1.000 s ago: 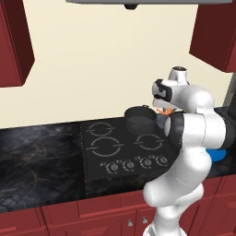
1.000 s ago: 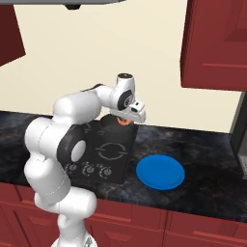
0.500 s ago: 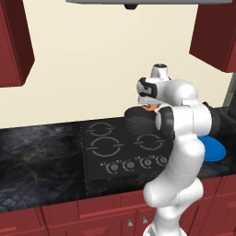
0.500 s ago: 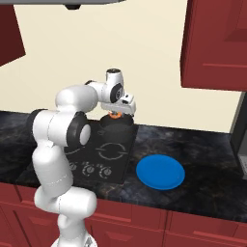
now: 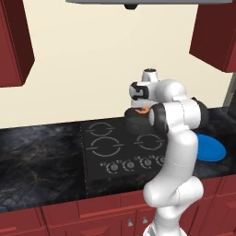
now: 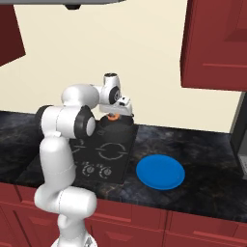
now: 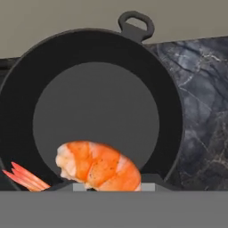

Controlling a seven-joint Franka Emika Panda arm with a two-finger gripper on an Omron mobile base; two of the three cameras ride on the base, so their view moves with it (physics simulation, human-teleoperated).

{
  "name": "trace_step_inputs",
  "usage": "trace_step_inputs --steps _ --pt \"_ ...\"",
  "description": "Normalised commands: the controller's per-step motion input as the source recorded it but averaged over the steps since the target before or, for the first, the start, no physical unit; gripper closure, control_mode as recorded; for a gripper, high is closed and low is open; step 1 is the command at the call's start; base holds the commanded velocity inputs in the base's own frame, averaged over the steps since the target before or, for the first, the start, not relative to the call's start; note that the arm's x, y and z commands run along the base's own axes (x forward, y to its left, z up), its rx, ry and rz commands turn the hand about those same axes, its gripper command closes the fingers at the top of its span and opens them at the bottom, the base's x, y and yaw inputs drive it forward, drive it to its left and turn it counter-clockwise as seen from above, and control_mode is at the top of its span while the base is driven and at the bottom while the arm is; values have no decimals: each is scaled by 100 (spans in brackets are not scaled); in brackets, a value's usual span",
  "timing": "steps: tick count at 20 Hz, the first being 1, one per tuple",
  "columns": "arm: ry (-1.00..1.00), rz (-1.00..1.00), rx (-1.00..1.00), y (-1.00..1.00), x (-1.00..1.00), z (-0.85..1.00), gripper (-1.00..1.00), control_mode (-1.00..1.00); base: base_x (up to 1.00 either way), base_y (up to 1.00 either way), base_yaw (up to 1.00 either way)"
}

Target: Retrieve the frozen meat and place it in the pot on a burner. Then turn the burner on.

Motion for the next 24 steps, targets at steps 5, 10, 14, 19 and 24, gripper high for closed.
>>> trace_step_inputs --steps 5,10,14,19,24 --pt "10 0 0 0 4 -48 100 -100 0 0 0" --pt "2 0 0 0 13 -15 100 -100 0 0 0" --pt "0 0 0 0 24 -2 100 -100 0 0 0" --pt "0 0 0 0 21 -13 -100 -100 0 0 0" --pt "0 0 0 0 21 -6 -100 -100 0 0 0"
